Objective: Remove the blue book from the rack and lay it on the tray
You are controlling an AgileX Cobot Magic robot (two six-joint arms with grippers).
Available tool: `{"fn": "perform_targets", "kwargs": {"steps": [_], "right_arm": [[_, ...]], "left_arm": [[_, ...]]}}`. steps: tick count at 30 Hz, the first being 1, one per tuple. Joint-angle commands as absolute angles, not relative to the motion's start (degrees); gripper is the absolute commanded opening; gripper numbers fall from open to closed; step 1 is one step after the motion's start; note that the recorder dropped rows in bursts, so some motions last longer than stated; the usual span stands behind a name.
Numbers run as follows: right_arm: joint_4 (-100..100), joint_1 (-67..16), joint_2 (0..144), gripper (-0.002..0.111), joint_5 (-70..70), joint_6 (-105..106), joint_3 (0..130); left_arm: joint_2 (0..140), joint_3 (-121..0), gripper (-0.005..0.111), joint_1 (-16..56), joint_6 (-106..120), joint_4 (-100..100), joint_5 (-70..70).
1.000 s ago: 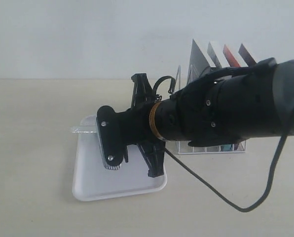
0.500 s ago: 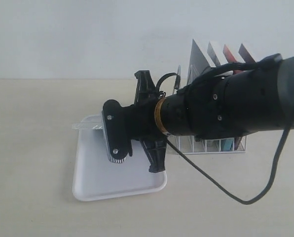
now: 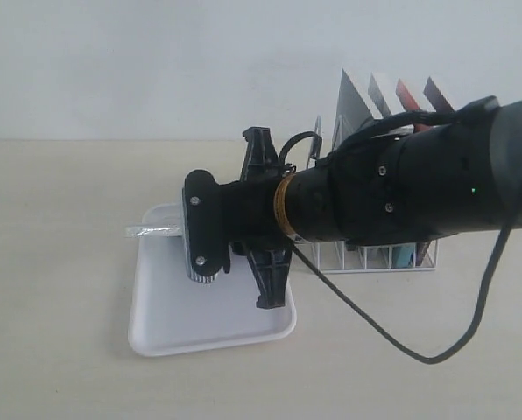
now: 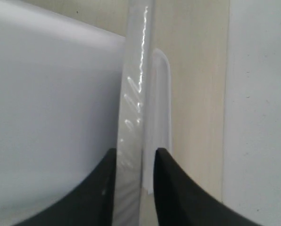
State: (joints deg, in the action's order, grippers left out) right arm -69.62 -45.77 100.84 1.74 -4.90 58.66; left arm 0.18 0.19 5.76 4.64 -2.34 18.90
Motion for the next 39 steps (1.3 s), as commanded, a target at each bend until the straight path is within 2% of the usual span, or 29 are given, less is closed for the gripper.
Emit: {"fn": "perform_targets", "kwargs": {"steps": [1, 4, 12, 22, 34, 36, 39], "right_arm": [[-69.2, -45.6, 100.7, 0.048, 1.8, -9.4, 59.0], [-69.2, -45.6, 100.7, 0.058, 2.1, -10.6, 59.0], [-69.1, -45.8, 99.3, 0.058, 5.5, -14.7, 59.0], [-55.5, -45.8, 93.8, 0.058, 6.7, -16.1, 59.0], [-52.5, -45.8, 92.4, 0.058, 10.5, -16.3, 59.0], [-50.8, -45.8, 92.4, 0.052, 10.5, -16.3, 59.0], [-49.9, -45.8, 92.4, 0.023, 11.0, -16.4, 59.0]], "left_arm": [[0.0, 0.0, 0.005, 5.8, 4.2, -2.3, 18.0], [0.0, 0.0, 0.005, 5.8, 4.2, -2.3, 18.0], [0.0, 0.0, 0.005, 5.8, 4.2, -2.3, 18.0], [0.0, 0.0, 0.005, 5.8, 4.2, -2.3, 18.0], [0.0, 0.0, 0.005, 5.8, 4.2, -2.3, 18.0], [0.0, 0.0, 0.005, 5.8, 4.2, -2.3, 18.0], [0.0, 0.0, 0.005, 5.8, 4.2, -2.3, 18.0]]}}
